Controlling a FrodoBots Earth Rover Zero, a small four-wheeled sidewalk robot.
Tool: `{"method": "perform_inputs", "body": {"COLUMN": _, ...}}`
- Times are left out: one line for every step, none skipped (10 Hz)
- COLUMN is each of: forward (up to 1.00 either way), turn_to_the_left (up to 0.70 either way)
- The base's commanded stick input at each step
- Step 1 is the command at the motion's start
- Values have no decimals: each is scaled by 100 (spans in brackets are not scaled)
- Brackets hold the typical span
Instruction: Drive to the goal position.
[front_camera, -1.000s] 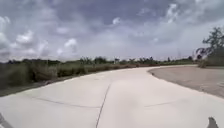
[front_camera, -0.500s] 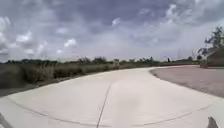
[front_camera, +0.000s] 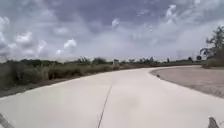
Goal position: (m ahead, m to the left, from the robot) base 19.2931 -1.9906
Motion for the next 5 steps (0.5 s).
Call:
{"method": "perform_inputs", "body": {"forward": 70, "turn_to_the_left": -35}}
{"method": "perform_inputs", "body": {"forward": 70, "turn_to_the_left": -35}}
{"method": "perform_inputs", "body": {"forward": 70, "turn_to_the_left": -34}}
{"method": "perform_inputs", "body": {"forward": 70, "turn_to_the_left": -14}}
{"method": "perform_inputs", "body": {"forward": 70, "turn_to_the_left": 0}}
